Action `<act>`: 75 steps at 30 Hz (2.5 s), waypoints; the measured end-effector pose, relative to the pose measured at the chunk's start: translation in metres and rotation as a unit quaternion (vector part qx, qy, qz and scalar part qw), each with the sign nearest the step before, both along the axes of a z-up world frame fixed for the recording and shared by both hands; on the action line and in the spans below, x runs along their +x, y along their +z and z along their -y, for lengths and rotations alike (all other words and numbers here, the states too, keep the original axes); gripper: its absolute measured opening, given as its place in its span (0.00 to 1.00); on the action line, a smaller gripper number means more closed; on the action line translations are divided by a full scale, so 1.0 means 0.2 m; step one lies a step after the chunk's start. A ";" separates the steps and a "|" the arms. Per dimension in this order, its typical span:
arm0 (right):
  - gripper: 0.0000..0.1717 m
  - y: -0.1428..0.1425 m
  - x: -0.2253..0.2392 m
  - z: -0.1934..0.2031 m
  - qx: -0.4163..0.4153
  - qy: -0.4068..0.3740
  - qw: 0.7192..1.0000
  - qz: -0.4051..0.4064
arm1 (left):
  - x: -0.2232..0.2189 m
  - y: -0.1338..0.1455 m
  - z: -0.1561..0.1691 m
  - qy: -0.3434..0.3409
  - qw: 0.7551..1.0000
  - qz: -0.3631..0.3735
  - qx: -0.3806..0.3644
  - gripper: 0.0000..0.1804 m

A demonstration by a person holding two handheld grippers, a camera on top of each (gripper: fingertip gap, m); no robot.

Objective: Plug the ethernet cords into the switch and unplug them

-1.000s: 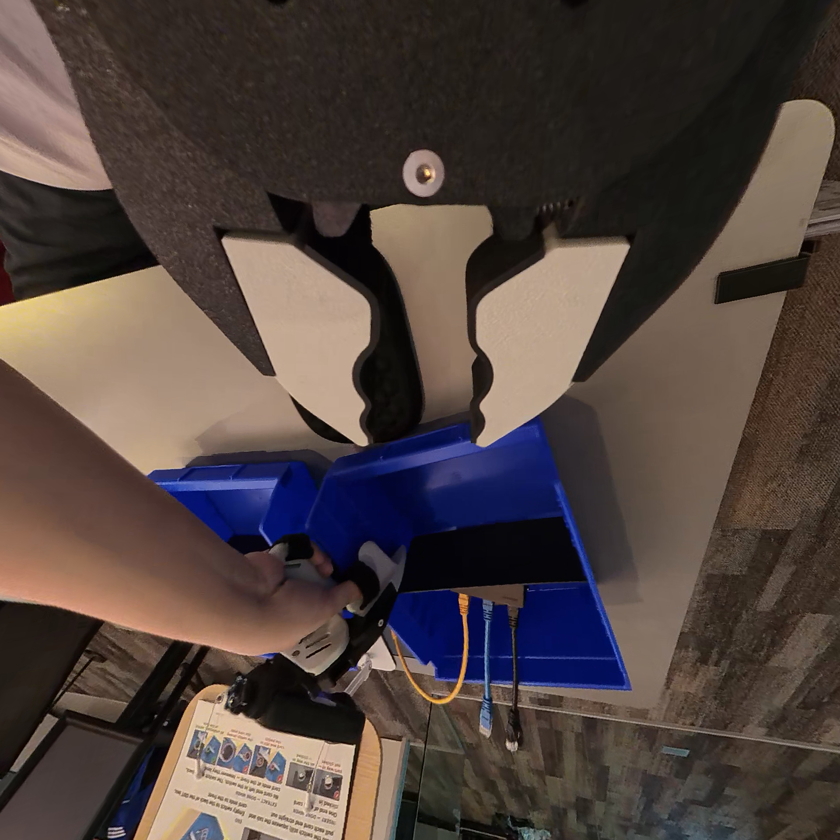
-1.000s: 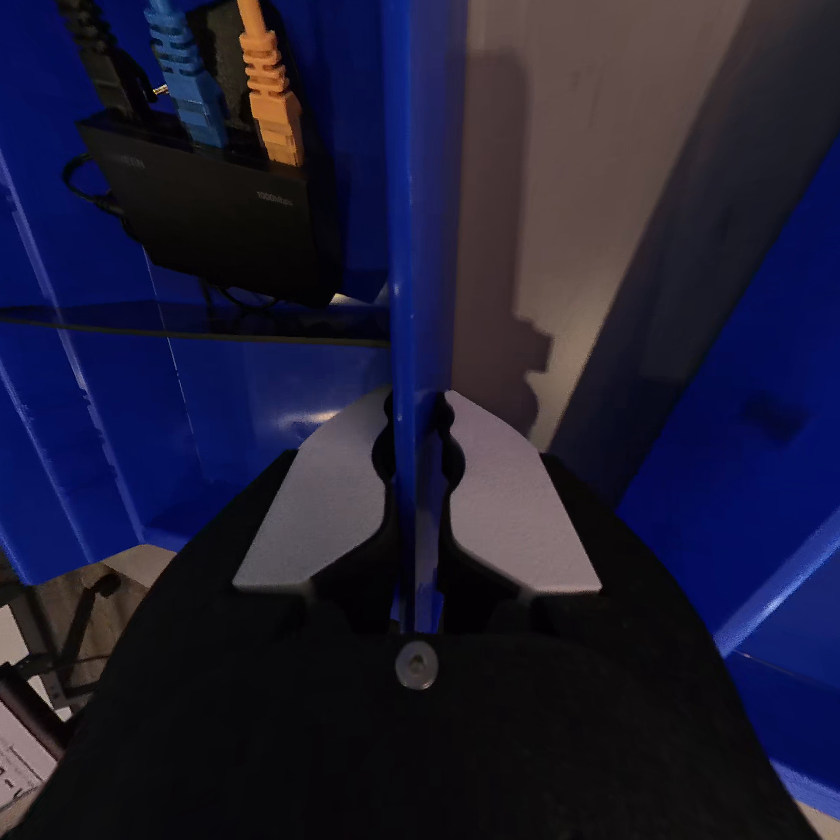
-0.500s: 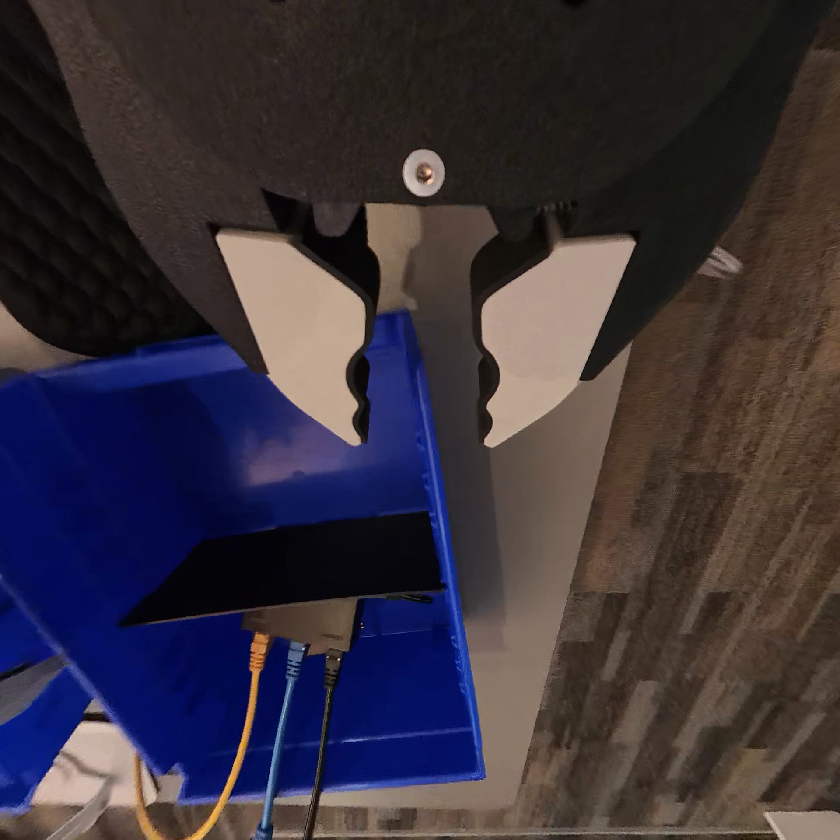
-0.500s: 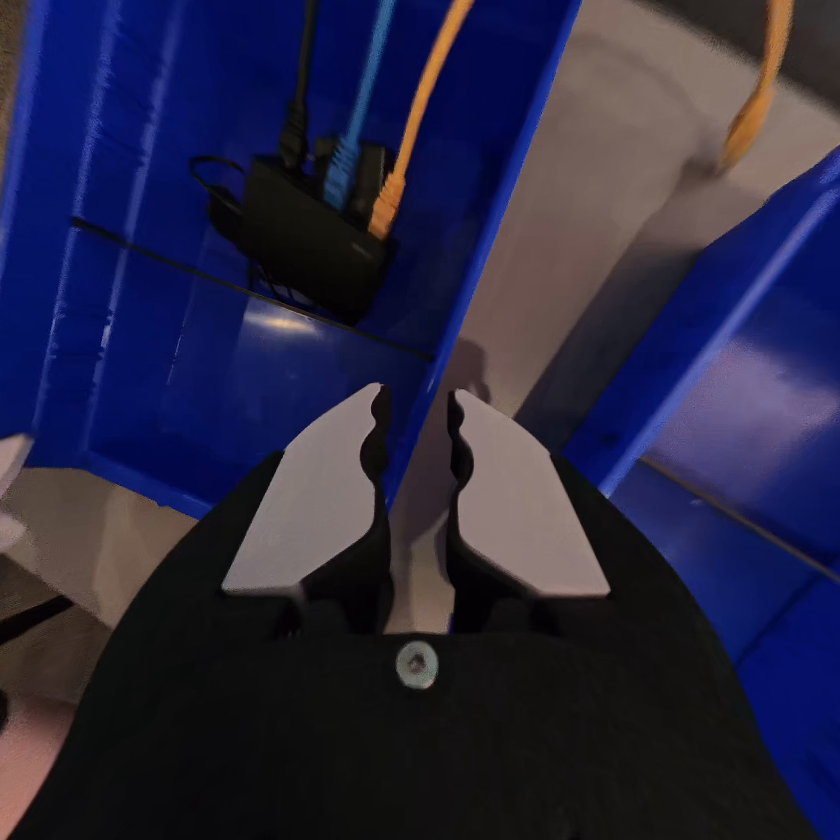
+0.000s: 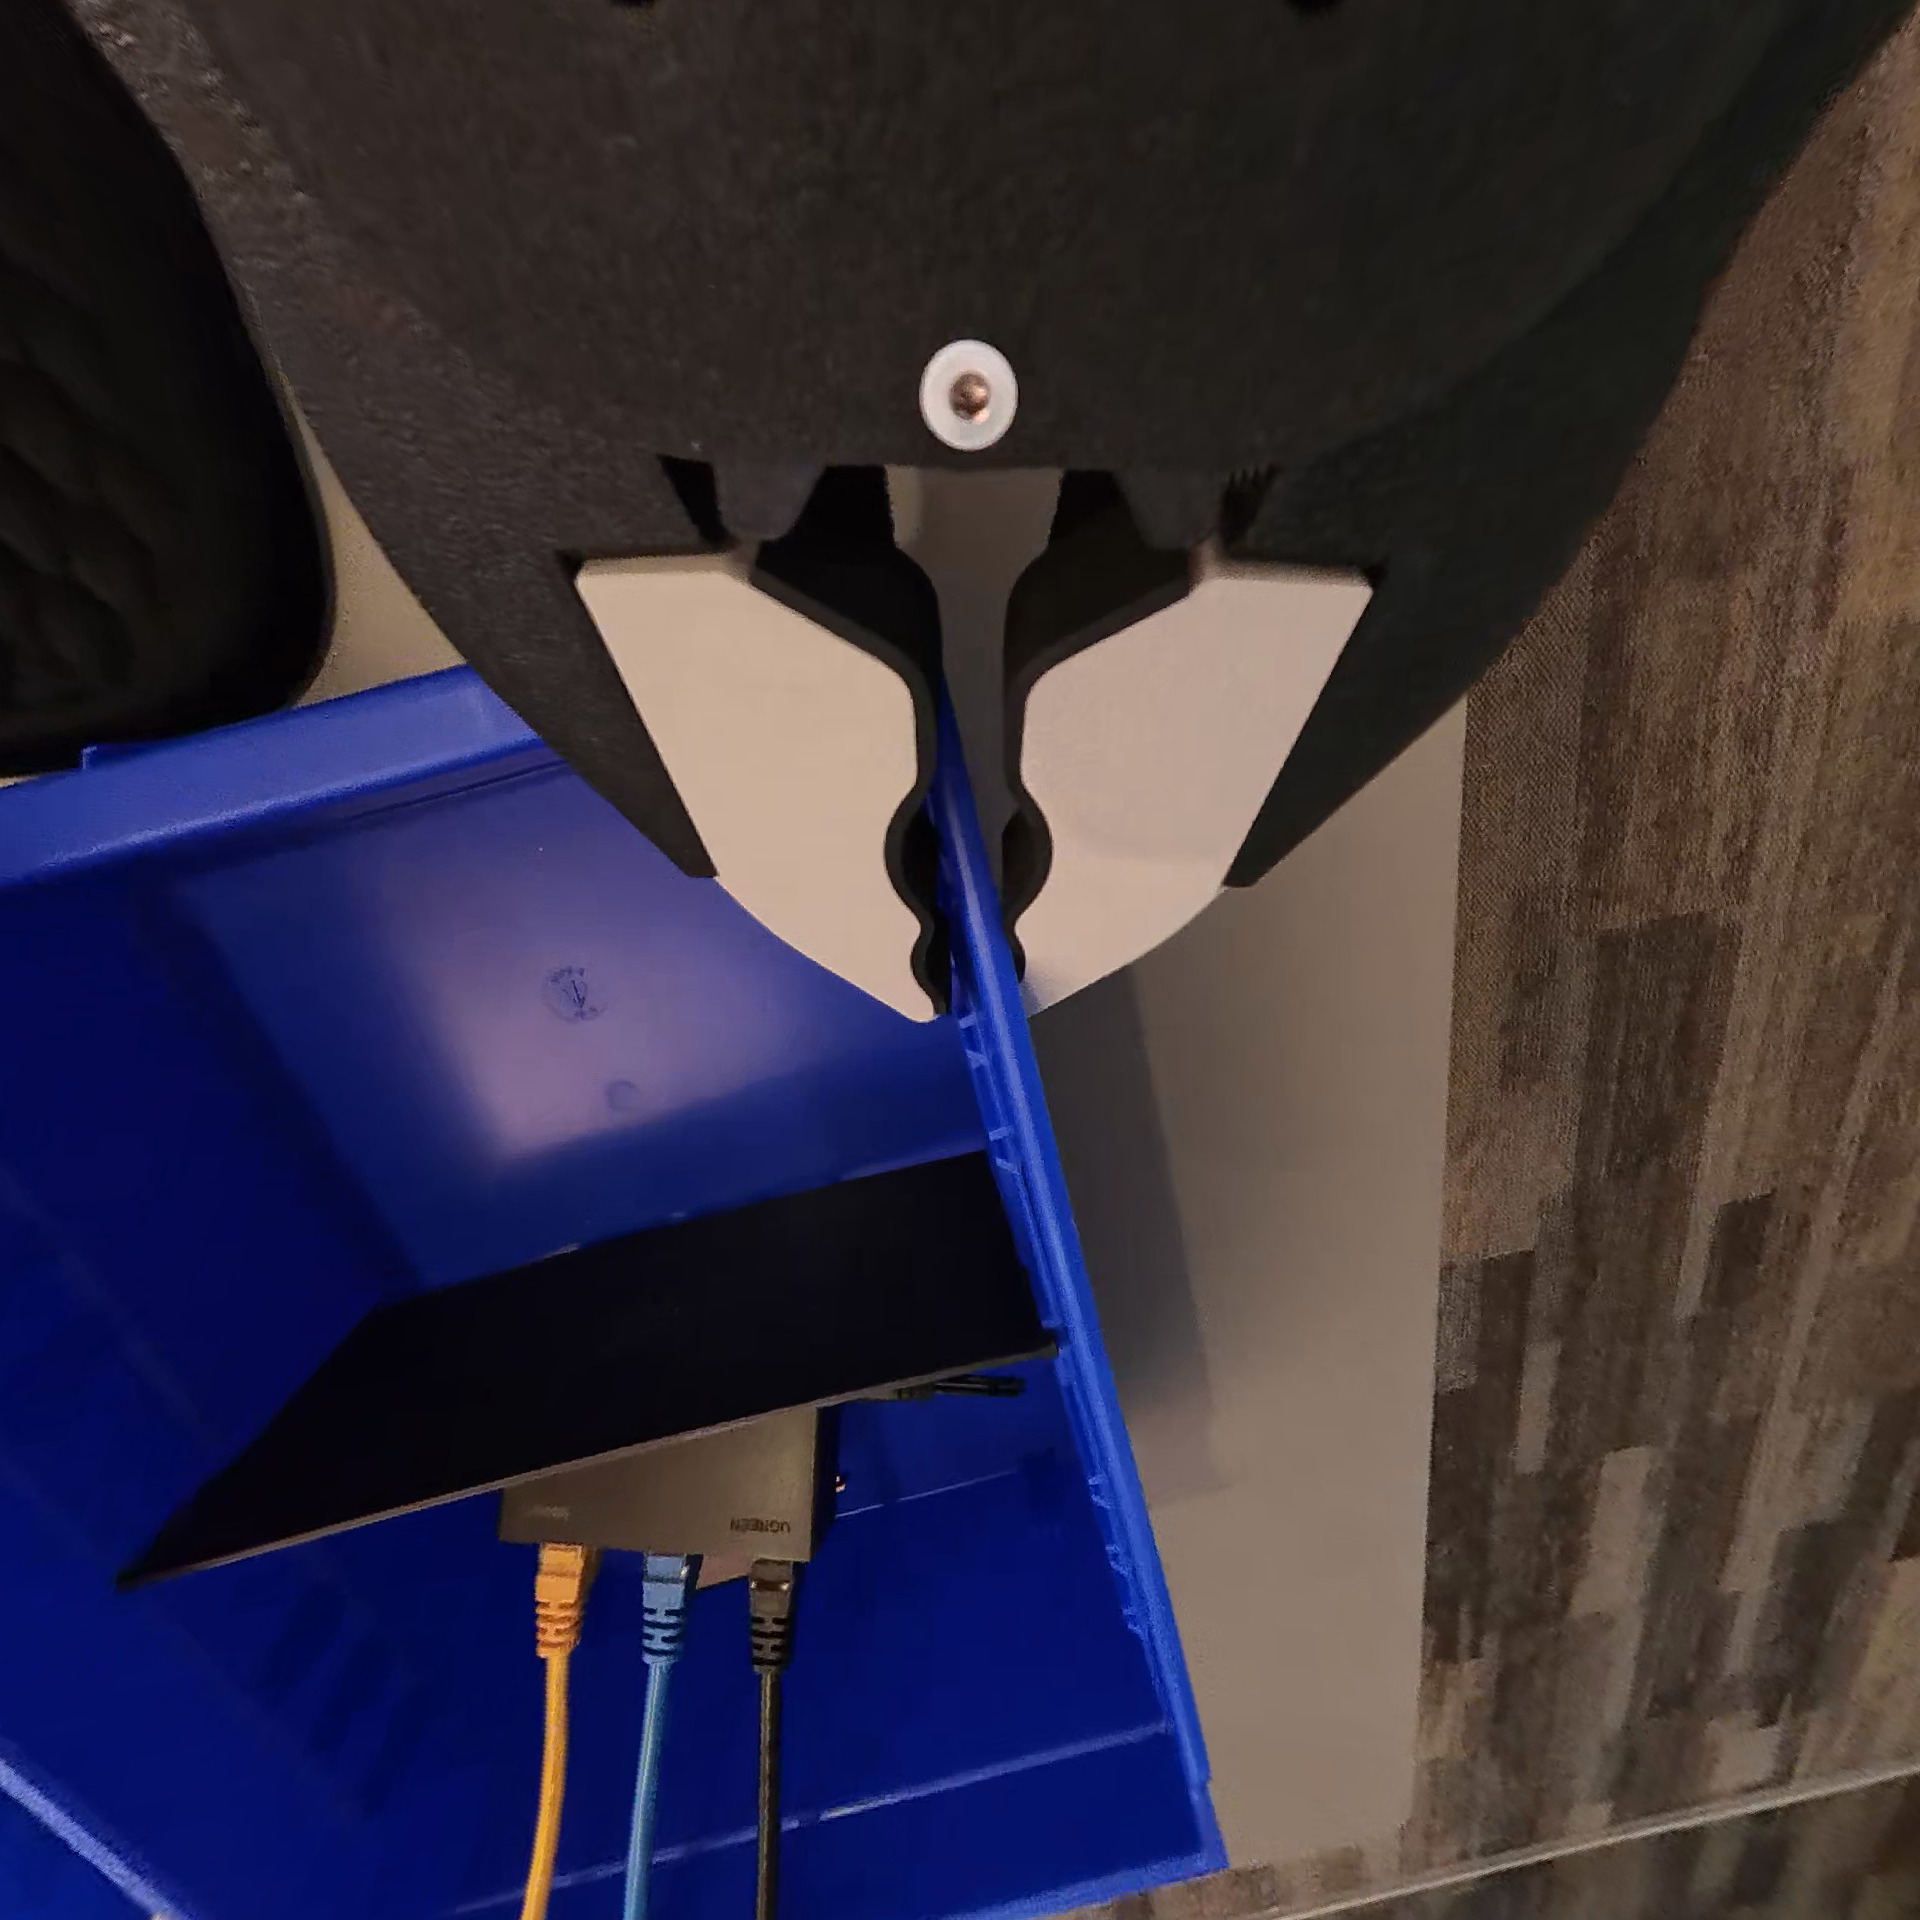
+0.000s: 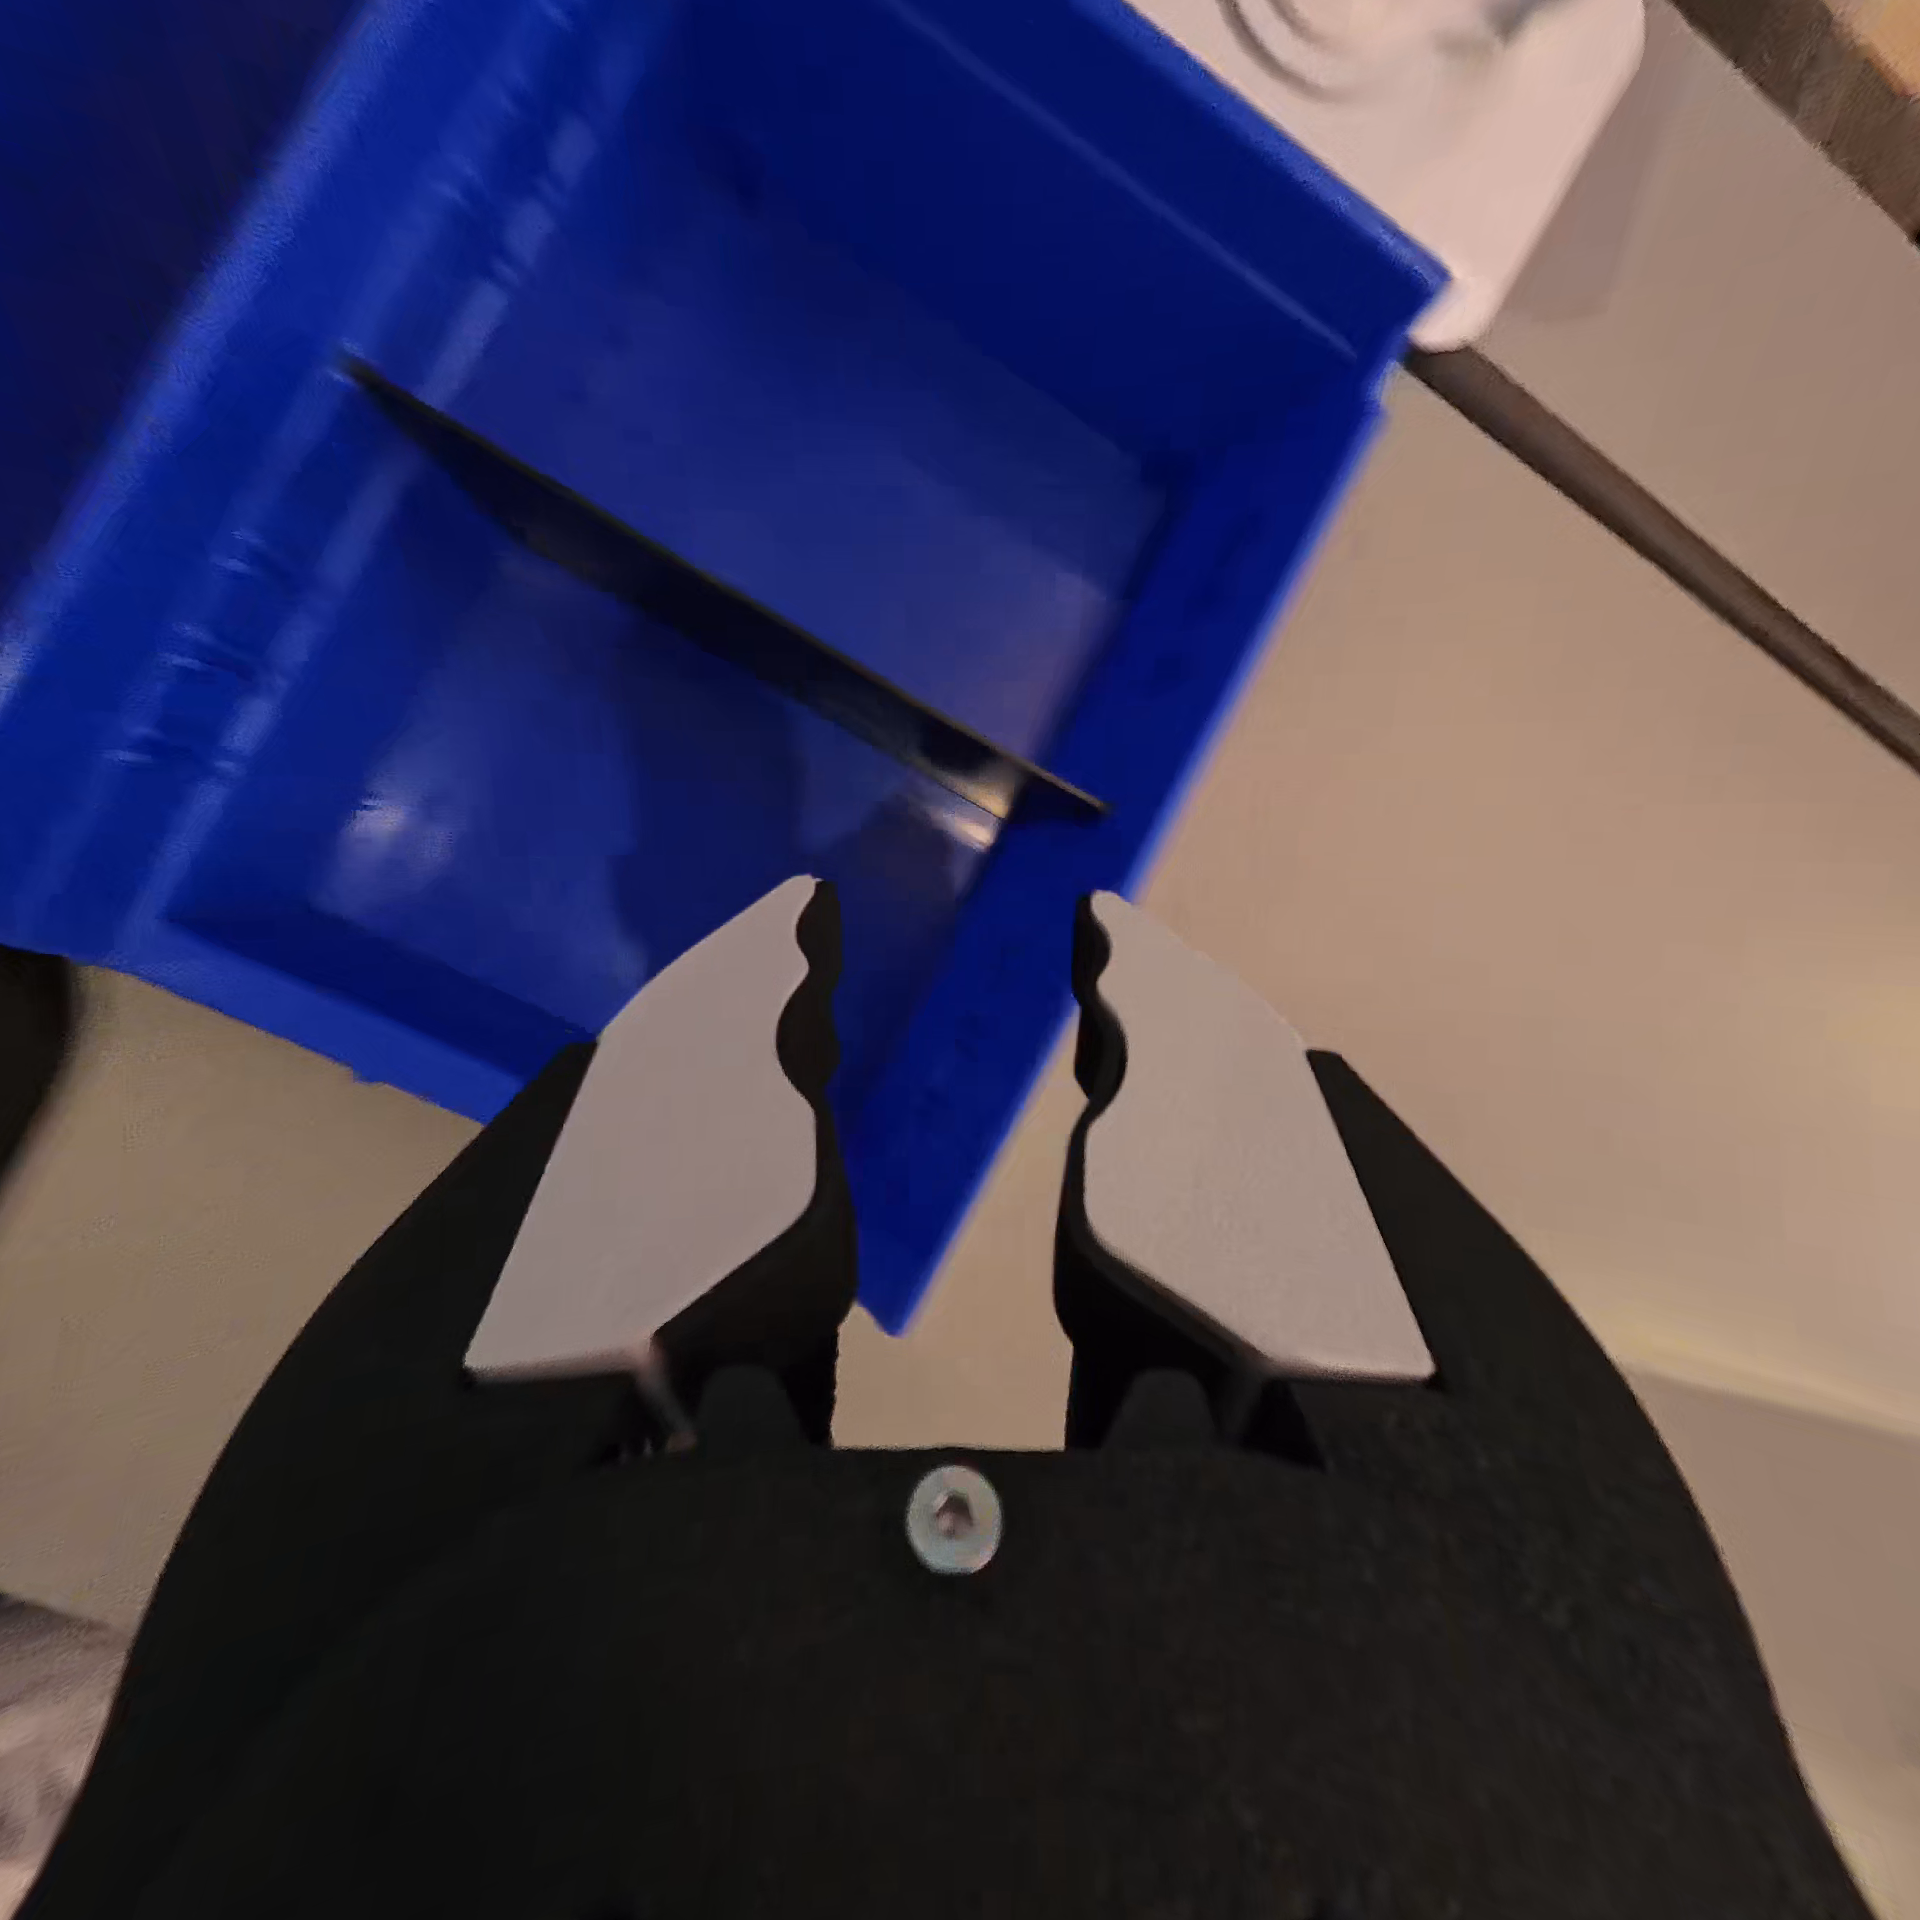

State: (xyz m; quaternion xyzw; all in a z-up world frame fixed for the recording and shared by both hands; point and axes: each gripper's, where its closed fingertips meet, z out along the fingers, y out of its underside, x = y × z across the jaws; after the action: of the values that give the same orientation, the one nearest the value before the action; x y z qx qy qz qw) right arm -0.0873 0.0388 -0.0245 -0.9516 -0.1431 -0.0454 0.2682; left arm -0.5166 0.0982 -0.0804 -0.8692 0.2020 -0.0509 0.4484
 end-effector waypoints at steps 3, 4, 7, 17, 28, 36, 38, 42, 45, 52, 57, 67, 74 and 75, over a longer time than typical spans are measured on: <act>0.25 -0.08 0.19 0.03 -0.009 -0.043 0.998 -0.034 | 0.01 0.00 -0.02 -0.012 1.000 -0.004 -0.008 0.03; 0.25 -0.09 0.24 0.04 -0.009 -0.058 0.997 -0.042 | 0.02 0.00 -0.02 -0.011 1.000 -0.007 -0.007 0.03; 0.26 -0.13 0.36 0.04 -0.008 -0.091 0.994 -0.058 | 0.05 0.00 -0.01 -0.008 1.000 -0.007 -0.005 0.03; 0.42 -0.28 0.23 -0.03 -0.121 -0.120 0.977 -0.131 | 0.13 0.00 -0.02 -0.019 1.000 -0.007 -0.001 0.03; 0.03 -0.48 0.38 -0.01 -0.221 -0.118 0.961 -0.119 | 0.17 0.00 0.00 -0.016 1.000 -0.006 0.005 0.04; 0.04 -0.49 1.02 0.16 -0.216 -0.178 0.943 -0.179 | 0.19 0.00 0.00 -0.009 1.000 -0.008 0.004 0.03; 0.04 -0.49 1.19 0.23 -0.212 -0.203 0.938 -0.185 | 0.20 0.00 0.00 -0.008 1.000 -0.007 0.005 0.03; 0.03 -0.50 1.50 0.36 -0.202 -0.253 0.927 -0.189 | 0.22 0.00 0.00 -0.008 1.000 -0.006 0.007 0.03; 0.03 -0.50 1.68 0.43 -0.192 -0.283 0.919 -0.197 | 0.23 0.00 -0.01 -0.011 1.000 0.000 0.013 0.03; 0.03 -0.50 1.91 0.49 -0.179 -0.300 0.916 -0.199 | 0.26 0.00 -0.02 -0.017 1.000 0.004 0.018 0.03; 0.03 -0.50 1.95 0.50 -0.188 -0.283 0.919 -0.200 | 0.27 0.00 -0.03 -0.022 0.999 0.010 0.021 0.04; 0.04 -0.50 1.99 0.51 -0.168 -0.259 0.932 -0.193 | 0.29 0.00 -0.03 -0.041 0.999 0.026 0.025 0.04; 0.04 -0.50 1.99 0.50 -0.162 -0.249 0.932 -0.205 | 0.29 0.00 -0.03 -0.049 0.998 0.026 0.025 0.04; 0.05 -0.50 1.98 0.50 -0.160 -0.249 0.932 -0.211 | 0.29 0.00 -0.03 -0.050 0.998 0.026 0.025 0.04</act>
State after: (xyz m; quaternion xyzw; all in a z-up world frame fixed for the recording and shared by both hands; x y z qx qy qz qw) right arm 0.3096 -0.0612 -0.1237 -0.9747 0.1529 0.1141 0.1169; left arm -0.4583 0.1045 -0.0805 -0.8451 0.2348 -0.0905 0.4718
